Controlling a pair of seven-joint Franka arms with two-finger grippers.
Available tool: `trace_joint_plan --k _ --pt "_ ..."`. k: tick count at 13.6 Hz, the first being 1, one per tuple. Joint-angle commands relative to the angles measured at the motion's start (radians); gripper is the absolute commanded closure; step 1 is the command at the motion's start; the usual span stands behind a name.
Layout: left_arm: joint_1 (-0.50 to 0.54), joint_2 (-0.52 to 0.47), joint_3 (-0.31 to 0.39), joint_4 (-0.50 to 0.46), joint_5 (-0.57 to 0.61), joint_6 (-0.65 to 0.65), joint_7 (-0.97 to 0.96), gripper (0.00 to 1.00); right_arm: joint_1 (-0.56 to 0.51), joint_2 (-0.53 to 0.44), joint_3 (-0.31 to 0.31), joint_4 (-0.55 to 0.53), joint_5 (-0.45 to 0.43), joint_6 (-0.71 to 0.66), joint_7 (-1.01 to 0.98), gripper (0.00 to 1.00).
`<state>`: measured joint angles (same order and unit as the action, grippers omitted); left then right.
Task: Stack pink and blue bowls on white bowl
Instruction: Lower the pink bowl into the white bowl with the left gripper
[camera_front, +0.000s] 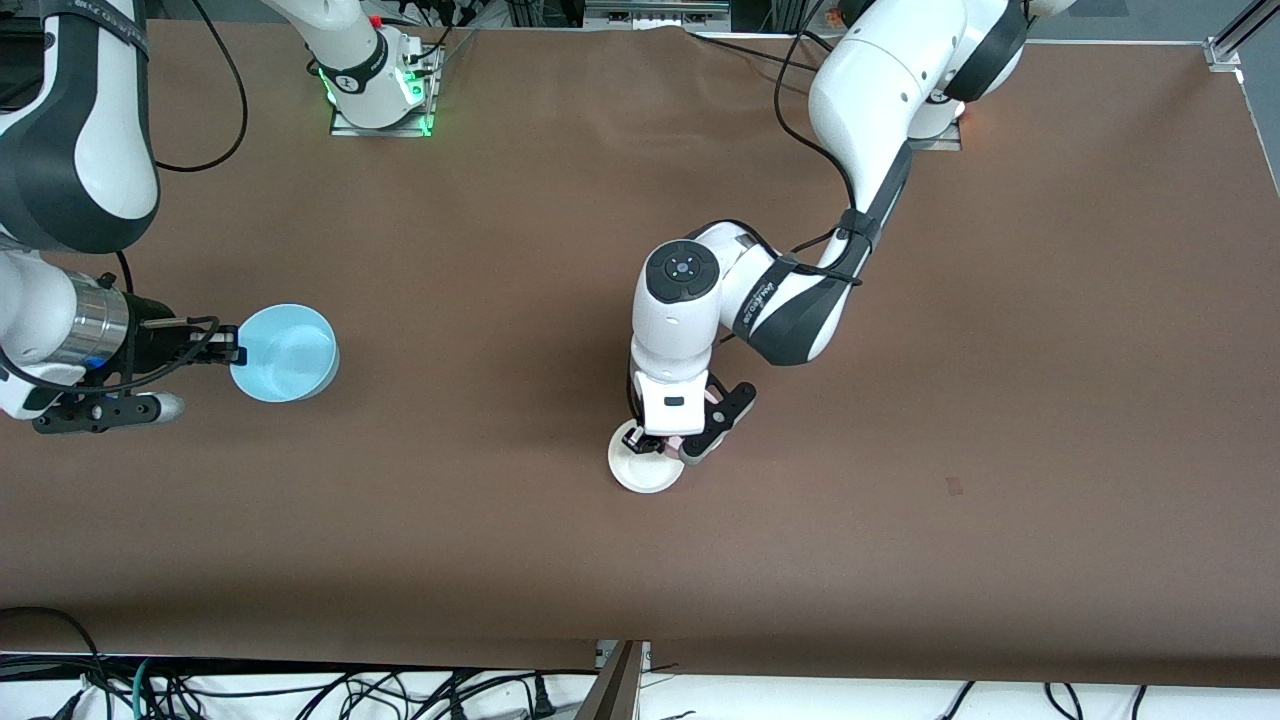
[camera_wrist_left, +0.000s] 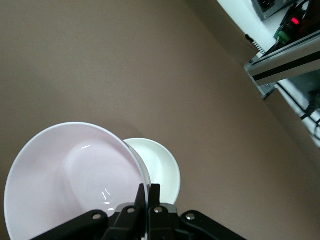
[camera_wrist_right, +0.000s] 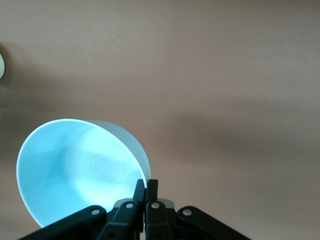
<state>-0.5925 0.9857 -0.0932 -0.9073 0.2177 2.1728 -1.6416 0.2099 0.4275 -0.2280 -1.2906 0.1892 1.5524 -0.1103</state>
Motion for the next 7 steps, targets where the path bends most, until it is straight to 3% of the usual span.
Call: trace_joint_plan --k 1,7 --pt "-0.049 0.051 0.053 0.061 0.009 0.021 -0.073 1.00 -0.012 0.004 0.002 0.017 0.004 -0.021 -0.017 1.00" --pt "-0.076 0.073 0.069 0.061 0.009 0.027 -0.107 1.00 -0.020 0.004 0.002 0.017 0.010 -0.021 -0.019 1.00"
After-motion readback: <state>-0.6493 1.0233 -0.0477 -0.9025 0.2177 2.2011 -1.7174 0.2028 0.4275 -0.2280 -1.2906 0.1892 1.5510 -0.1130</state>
